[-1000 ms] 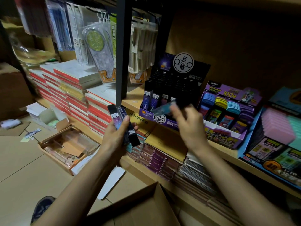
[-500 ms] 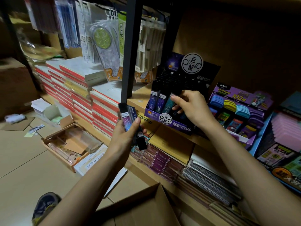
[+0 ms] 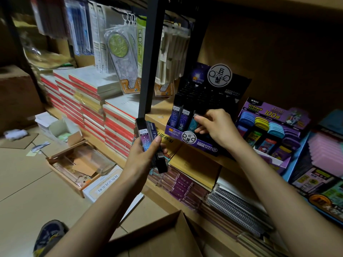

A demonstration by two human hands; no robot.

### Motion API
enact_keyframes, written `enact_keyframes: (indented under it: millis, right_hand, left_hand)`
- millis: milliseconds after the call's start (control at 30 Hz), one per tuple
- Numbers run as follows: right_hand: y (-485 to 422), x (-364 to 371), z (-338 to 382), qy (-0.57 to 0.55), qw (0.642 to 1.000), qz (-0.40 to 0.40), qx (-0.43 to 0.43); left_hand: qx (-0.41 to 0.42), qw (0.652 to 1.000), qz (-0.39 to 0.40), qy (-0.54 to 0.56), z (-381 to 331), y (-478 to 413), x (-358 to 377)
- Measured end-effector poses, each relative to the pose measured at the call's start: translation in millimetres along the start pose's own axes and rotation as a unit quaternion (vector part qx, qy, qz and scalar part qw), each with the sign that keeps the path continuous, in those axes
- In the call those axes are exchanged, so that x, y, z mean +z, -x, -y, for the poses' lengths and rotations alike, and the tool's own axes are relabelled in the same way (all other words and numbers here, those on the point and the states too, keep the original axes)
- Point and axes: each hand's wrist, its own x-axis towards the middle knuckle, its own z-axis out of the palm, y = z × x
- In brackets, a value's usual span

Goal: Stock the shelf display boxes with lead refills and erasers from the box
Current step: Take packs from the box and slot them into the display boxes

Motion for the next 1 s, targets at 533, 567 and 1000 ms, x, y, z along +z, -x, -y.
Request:
enact_keyframes:
  millis: [533,567,1000]
  right_hand:
    - [52,12,9,0.169,0.968,-0.062,-0.174]
    - [61,16,8,0.145,0.968,-0.021,-0.205]
    - [92,37,-15,0.280,0.872,0.024,-0.400]
  left_hand:
    - [-0.013,0.998,0.031,0.049,1,-1,6]
    - [-0.024,0.998,0.030,0.058,2,-1,7]
    - [-0.112,0.987,0.076,0.084,13,3,13]
